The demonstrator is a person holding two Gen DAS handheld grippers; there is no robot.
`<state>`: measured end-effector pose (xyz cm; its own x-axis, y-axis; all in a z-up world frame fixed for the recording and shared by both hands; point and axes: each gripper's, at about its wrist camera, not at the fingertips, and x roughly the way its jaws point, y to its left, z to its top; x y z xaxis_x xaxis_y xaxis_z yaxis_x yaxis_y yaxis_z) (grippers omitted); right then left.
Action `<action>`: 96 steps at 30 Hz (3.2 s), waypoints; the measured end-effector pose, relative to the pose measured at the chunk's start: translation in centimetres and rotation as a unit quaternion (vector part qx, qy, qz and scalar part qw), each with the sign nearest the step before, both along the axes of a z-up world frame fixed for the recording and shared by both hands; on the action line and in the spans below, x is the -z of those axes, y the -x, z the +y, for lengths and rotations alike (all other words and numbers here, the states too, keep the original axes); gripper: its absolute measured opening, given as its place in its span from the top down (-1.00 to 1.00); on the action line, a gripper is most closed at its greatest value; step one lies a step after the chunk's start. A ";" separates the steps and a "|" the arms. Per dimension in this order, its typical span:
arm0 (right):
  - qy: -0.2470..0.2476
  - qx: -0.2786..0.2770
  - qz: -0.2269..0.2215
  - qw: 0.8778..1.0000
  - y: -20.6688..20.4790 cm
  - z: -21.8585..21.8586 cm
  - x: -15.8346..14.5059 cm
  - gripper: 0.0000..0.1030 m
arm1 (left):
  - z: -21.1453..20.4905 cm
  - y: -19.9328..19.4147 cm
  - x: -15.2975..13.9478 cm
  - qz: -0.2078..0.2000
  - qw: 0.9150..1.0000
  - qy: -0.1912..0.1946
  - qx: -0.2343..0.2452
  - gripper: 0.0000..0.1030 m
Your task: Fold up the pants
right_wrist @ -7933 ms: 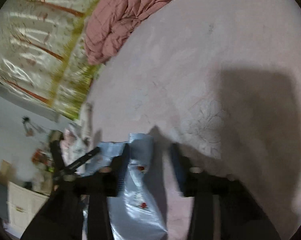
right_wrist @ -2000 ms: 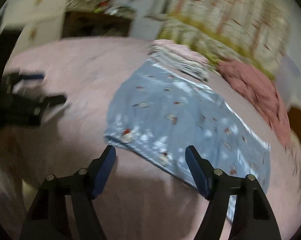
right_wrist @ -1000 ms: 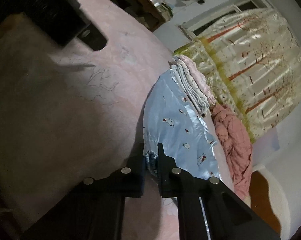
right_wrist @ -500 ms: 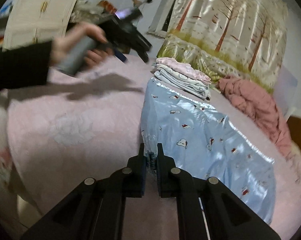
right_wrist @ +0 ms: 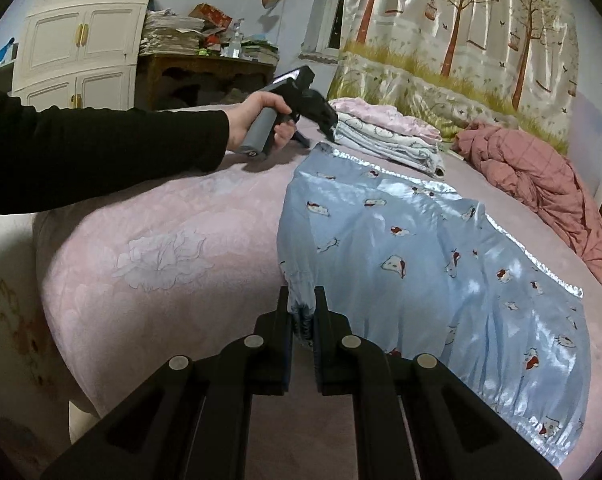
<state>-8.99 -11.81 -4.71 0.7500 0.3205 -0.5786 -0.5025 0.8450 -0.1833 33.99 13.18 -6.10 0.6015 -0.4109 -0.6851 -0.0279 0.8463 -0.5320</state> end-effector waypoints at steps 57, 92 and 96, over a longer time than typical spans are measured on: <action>-0.133 0.074 -0.085 0.985 5.1 2.0 -6.3 0.84 | -7.1 4.5 -18.8 -0.133 0.975 -0.178 0.029 0.98; -0.160 0.231 -0.096 0.955 8.7 -5.1 -1.8 0.84 | -37.0 8.5 -11.8 -0.208 0.909 -0.271 0.239 0.97; -0.159 0.230 -0.096 0.955 9.0 -4.6 -1.5 0.84 | -38.8 8.5 -10.9 -0.196 0.913 -0.257 0.248 0.97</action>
<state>-18.03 -16.36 -3.19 0.9360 0.0693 -0.3450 -0.0484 0.9964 0.0690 25.45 -25.60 4.76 0.6693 -0.3832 -0.6366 0.5336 0.8441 0.0530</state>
